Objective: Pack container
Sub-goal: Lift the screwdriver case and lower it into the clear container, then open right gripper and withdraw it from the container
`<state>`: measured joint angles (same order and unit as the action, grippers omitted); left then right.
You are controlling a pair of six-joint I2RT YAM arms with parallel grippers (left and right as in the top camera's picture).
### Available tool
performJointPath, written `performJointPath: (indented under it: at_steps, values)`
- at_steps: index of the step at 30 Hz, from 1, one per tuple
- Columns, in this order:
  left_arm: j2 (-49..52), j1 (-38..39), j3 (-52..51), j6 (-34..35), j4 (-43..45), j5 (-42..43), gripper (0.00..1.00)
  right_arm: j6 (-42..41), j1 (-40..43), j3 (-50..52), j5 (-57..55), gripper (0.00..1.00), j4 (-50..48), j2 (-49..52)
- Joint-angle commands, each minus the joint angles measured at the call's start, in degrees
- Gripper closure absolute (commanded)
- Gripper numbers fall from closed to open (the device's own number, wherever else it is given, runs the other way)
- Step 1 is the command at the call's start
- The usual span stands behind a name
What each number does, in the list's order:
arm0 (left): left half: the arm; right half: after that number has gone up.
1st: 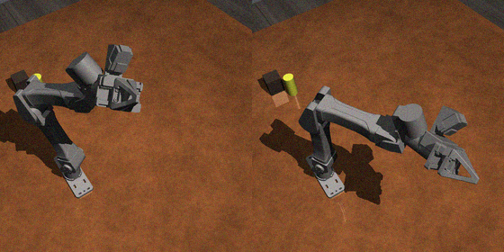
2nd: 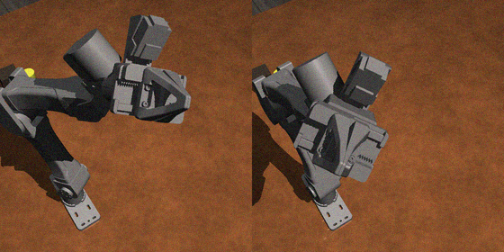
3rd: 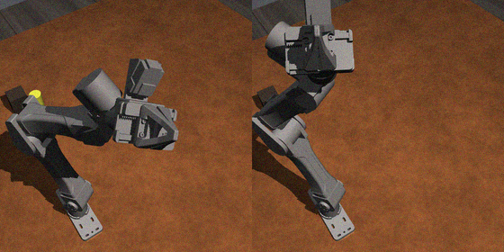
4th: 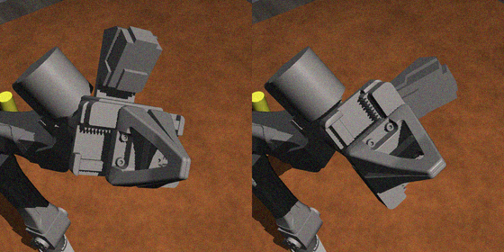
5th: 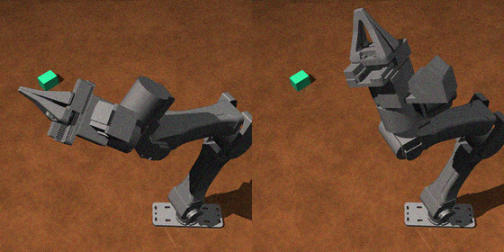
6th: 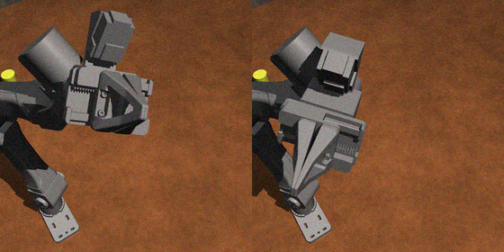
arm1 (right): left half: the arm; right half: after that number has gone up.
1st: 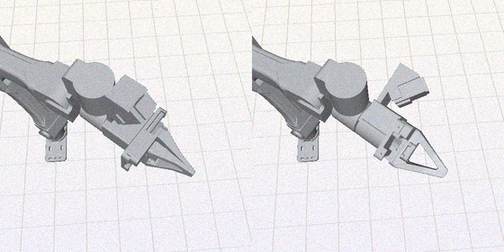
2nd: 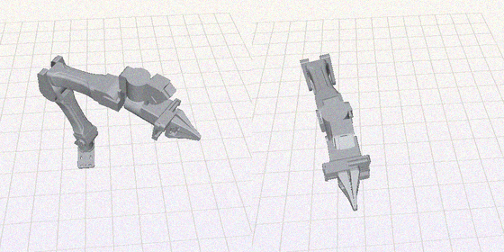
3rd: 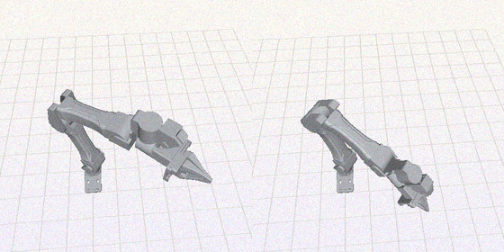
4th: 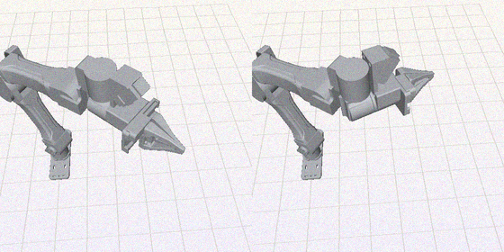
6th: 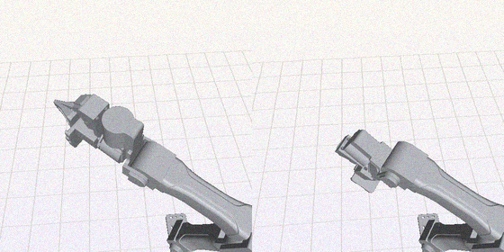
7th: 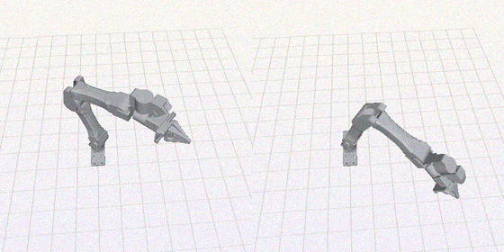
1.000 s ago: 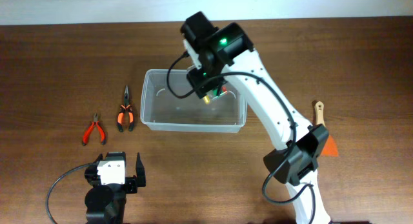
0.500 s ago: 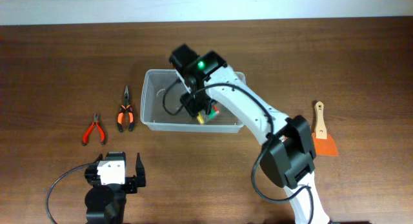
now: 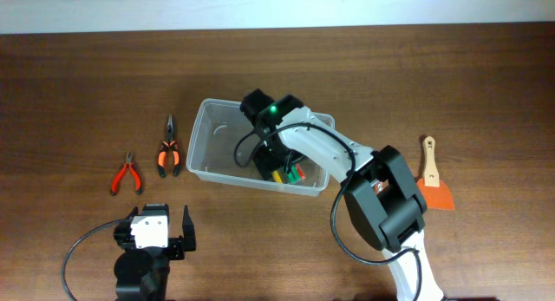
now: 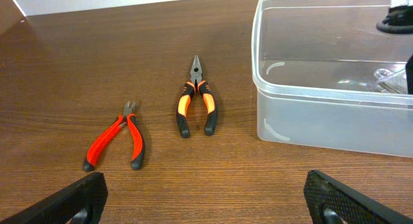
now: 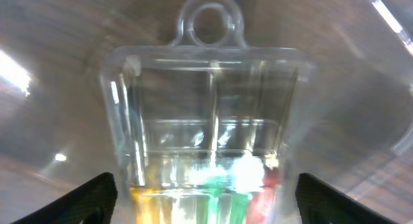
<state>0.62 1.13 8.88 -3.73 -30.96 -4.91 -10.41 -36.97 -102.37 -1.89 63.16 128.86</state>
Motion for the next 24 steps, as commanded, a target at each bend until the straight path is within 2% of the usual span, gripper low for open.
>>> performJointPath:
  at_steps: [1,7,16,20,24]
  values:
    - [-0.33,0.26,-0.39,-1.11,0.11,-0.44,0.01,-0.52,2.89,0.02,-0.26,0.08,0.22,-0.87]
    - [-0.33,0.26,-0.39,-1.09,0.11,-0.44,0.01,1.16,5.57,-6.51,-0.26,0.07,6.01,-1.55]
    - [-0.33,0.26,-0.39,-1.11,0.11,-0.44,0.01,1.36,6.21,-34.82,-0.52,0.05,22.73,-2.29]
    - [-0.33,0.26,-0.39,-1.11,0.11,-0.44,0.01,-6.43,9.73,-45.75,-6.86,0.05,33.18,-2.29]
    - [-0.33,0.26,-0.39,-1.11,0.11,-0.44,0.01,-7.08,15.58,-46.75,-1.57,0.05,34.18,-2.99]
